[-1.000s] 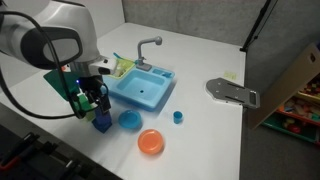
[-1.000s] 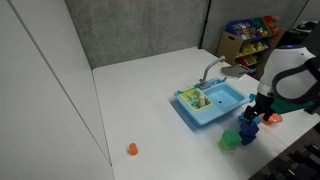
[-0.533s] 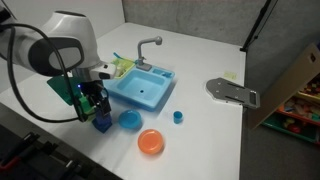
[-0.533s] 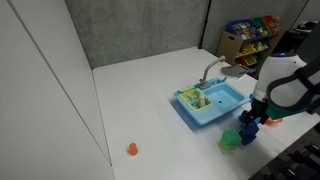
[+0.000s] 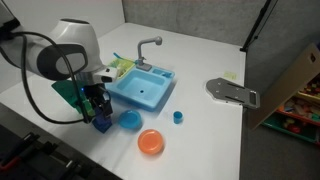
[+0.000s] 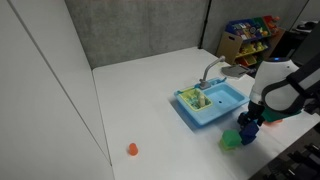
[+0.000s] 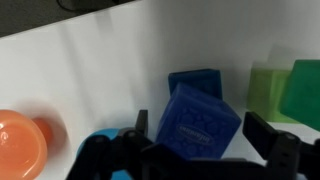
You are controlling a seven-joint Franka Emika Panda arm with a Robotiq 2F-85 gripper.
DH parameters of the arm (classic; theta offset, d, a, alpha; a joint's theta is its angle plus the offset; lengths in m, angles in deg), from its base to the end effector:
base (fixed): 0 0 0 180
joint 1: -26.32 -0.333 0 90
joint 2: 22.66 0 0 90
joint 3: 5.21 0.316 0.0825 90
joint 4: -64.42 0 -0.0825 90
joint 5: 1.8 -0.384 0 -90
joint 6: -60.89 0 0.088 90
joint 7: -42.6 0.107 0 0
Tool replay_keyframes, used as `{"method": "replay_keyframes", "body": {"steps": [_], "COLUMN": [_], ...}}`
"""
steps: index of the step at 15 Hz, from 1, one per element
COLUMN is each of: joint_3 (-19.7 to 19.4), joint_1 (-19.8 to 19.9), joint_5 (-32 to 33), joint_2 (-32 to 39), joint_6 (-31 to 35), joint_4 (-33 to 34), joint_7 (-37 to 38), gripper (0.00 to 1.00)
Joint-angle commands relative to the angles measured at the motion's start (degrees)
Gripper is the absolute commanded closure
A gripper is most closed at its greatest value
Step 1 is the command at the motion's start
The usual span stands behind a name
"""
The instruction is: Put the blue block into the sink
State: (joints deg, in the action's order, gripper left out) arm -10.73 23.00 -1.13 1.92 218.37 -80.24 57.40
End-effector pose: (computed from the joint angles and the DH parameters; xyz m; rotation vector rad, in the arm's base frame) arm 0.4235 -0.0214 0.1024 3.0304 -0.4284 -0.3032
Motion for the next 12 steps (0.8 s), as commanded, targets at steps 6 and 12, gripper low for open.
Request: {"method": "replay_keyframes", "body": {"steps": [6, 12], "joint_3": [-2.75, -3.42], "joint_1": [-3.06, -1.74], "joint_5": [0.69, 2.15], "joint_2": [-2.82, -9.20], "joint_6": [-4.60, -16.82], "joint_4": [1.09, 6.91], "joint_7": [3.32, 4.33], "gripper": [0.68, 0.70]}}
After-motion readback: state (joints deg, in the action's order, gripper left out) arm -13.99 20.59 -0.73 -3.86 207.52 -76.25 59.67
